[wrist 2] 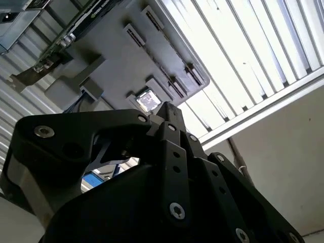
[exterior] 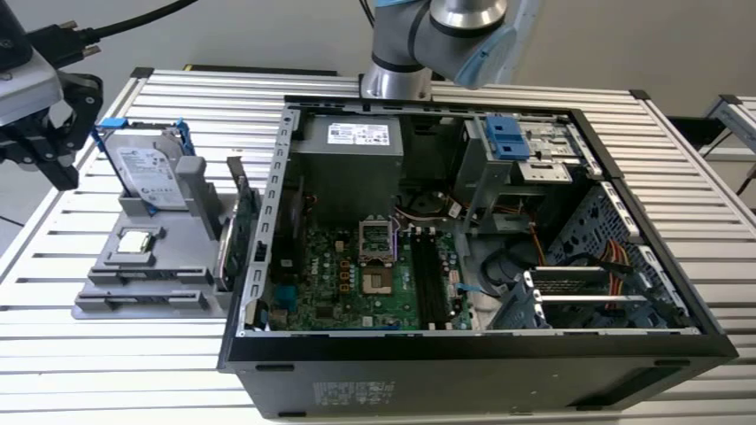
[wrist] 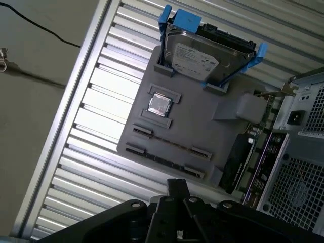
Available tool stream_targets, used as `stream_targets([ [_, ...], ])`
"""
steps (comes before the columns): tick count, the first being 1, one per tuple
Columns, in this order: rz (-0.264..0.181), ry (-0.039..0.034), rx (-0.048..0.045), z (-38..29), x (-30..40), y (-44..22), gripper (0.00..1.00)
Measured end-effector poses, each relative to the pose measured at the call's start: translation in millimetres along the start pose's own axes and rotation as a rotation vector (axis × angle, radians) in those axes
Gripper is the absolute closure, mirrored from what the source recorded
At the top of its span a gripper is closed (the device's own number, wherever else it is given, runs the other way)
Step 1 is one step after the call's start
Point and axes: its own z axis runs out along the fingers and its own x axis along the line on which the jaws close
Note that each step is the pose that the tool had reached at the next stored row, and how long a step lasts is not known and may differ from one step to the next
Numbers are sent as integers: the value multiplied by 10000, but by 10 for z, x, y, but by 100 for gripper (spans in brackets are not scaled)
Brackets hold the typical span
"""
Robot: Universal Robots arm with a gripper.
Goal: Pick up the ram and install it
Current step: 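Pick up the ram and move it above insertion slot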
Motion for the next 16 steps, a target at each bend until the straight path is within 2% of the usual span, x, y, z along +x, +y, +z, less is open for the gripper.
stream_targets([
  [16,-844,-65,23,0,1,1,100],
])
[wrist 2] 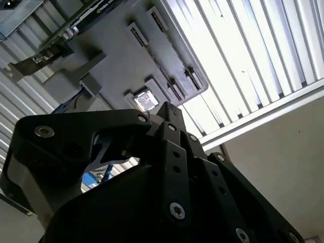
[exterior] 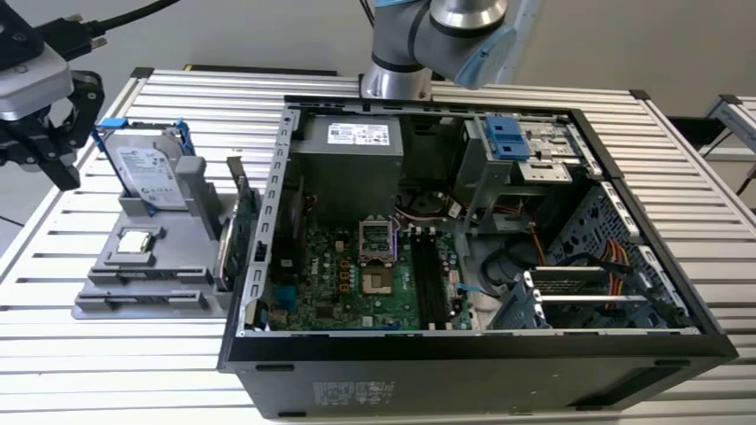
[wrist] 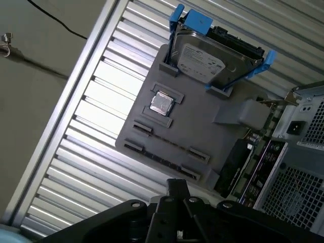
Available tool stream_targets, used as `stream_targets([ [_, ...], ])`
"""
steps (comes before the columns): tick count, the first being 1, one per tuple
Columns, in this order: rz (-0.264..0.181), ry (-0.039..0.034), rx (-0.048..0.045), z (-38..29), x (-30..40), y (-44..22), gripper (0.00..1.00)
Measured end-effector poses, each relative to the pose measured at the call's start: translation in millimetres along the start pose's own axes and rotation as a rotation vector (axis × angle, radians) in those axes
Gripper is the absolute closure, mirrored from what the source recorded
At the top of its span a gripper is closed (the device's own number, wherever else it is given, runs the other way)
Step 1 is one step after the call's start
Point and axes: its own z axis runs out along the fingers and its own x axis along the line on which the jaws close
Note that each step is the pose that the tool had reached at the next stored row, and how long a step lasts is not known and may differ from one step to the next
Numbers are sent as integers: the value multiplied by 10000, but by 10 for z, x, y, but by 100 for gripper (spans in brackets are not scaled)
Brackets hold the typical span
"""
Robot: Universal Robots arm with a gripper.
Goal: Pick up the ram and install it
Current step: 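Pick up the ram and move it above insertion slot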
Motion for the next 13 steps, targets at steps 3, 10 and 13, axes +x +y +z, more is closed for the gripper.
stream_targets([
  [3,-164,-4,0,0,0,0,100],
  [10,-652,6,-9,0,1,1,100],
  [13,-878,10,-14,0,1,1,100],
])
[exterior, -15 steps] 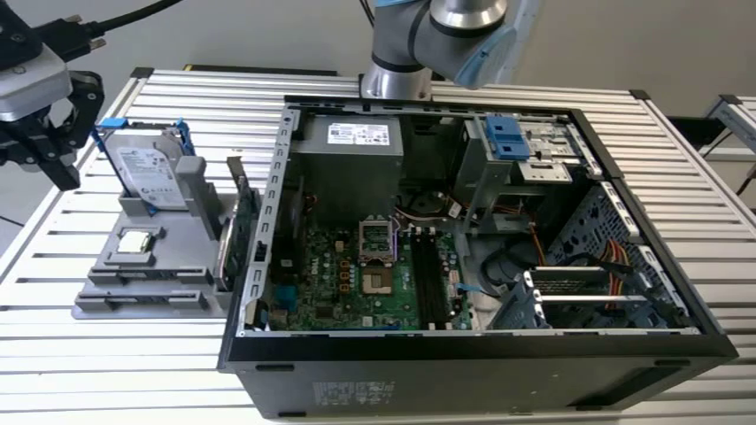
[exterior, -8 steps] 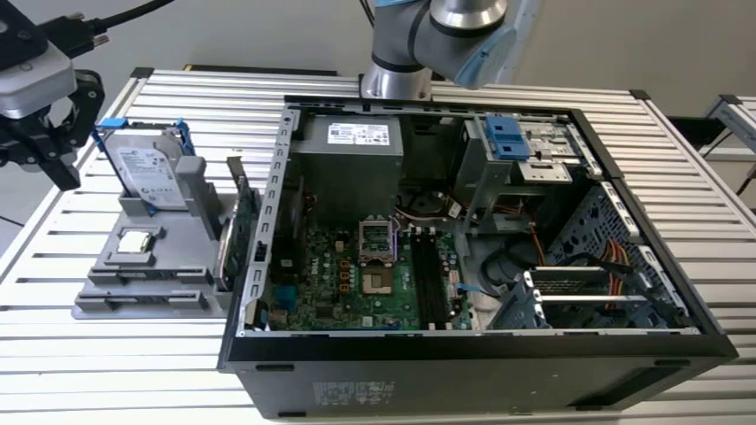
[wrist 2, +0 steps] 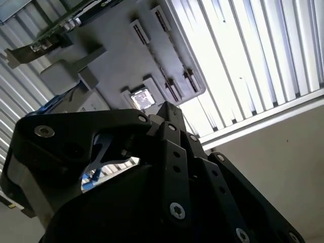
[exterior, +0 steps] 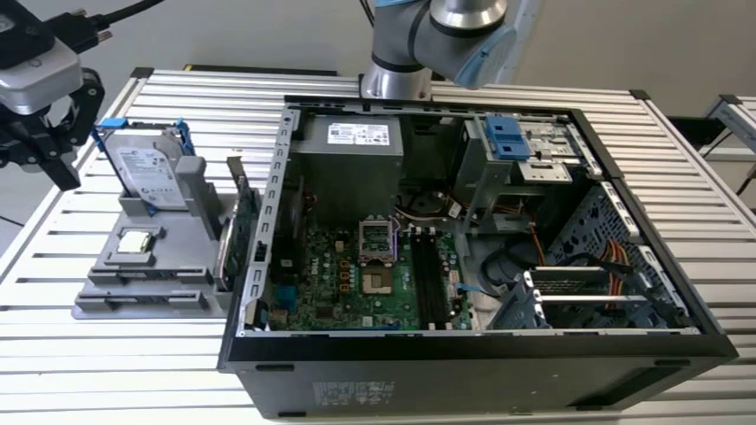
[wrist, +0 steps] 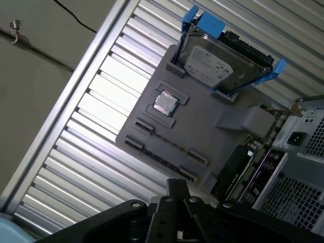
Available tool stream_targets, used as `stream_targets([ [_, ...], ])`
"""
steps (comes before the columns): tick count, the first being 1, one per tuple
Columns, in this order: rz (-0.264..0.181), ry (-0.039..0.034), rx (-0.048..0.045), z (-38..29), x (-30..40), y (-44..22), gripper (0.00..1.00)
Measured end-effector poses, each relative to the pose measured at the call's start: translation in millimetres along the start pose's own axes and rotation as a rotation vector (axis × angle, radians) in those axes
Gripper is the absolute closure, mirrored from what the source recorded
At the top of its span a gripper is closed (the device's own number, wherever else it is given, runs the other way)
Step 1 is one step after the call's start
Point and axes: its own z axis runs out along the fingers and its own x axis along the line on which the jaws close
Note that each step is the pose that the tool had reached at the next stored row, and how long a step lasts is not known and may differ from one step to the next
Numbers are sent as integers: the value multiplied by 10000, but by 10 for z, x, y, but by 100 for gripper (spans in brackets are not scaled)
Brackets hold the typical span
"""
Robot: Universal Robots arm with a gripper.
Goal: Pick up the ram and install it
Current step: 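Pick up the ram and move it above insertion slot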
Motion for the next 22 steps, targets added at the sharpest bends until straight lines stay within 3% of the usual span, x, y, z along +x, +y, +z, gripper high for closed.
stream_targets([
  [22,-1621,36,-36,1,0,0,100],
])
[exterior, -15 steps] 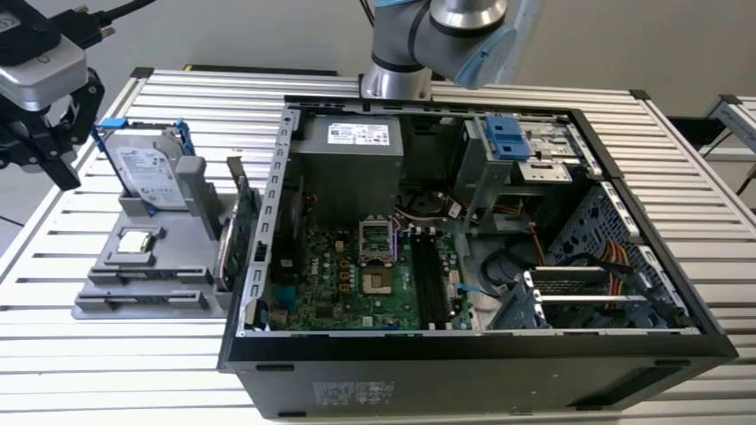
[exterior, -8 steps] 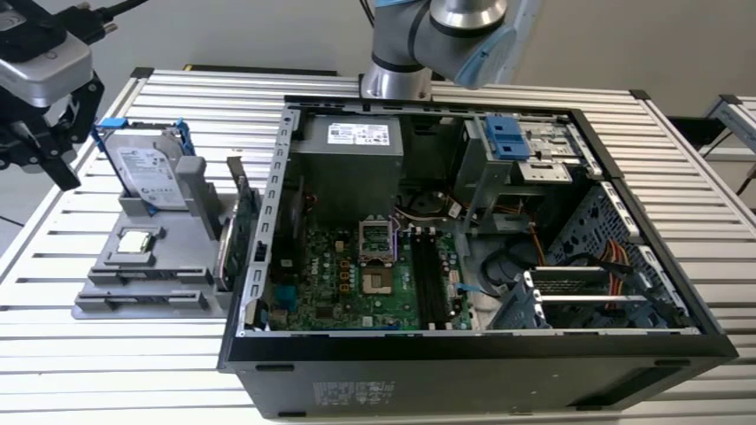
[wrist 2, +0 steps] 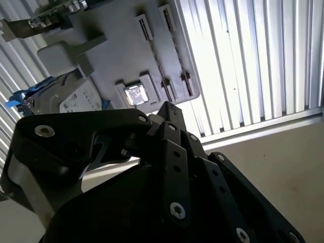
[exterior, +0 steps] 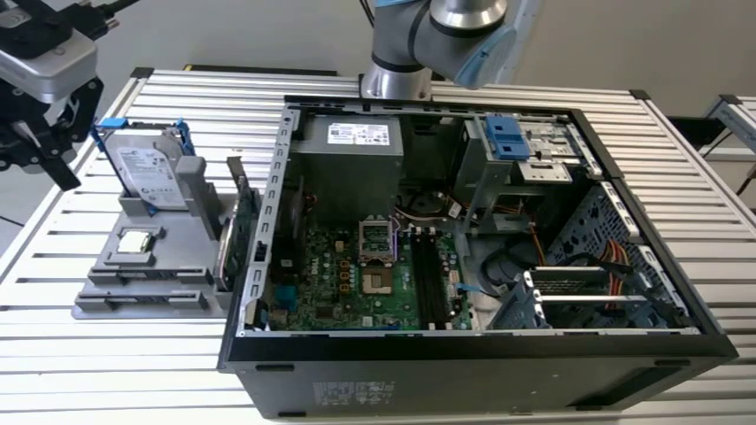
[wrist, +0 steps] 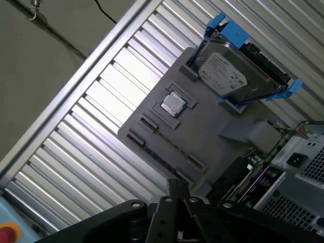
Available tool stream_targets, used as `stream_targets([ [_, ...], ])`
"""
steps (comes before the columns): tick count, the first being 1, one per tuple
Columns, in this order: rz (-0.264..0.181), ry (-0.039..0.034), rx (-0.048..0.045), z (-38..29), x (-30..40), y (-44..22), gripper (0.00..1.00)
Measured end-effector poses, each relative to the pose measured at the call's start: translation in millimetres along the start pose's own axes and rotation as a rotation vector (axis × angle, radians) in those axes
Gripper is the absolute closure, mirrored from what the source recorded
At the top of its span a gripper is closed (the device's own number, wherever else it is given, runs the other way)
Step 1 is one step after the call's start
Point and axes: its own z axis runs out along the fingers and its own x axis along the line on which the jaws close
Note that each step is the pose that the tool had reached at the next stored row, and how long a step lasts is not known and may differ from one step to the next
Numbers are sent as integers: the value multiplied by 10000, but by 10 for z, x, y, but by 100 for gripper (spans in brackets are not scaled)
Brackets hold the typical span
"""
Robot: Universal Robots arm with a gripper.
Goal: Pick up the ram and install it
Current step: 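Pick up the ram and move it above insertion slot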
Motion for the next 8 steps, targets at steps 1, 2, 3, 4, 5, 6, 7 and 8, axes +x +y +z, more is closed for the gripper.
stream_targets([
  [1,-73,1,-2,0,0,0,100],
  [2,-147,4,-4,0,0,0,100],
  [3,-216,6,-5,-1,0,0,100],
  [4,-283,8,-7,-1,0,0,100],
  [5,-354,10,-9,-1,0,0,100],
  [6,-415,12,-11,0,0,1,100],
  [7,-483,14,-13,0,0,1,100],
  [8,-545,16,-15,0,0,1,100],
])
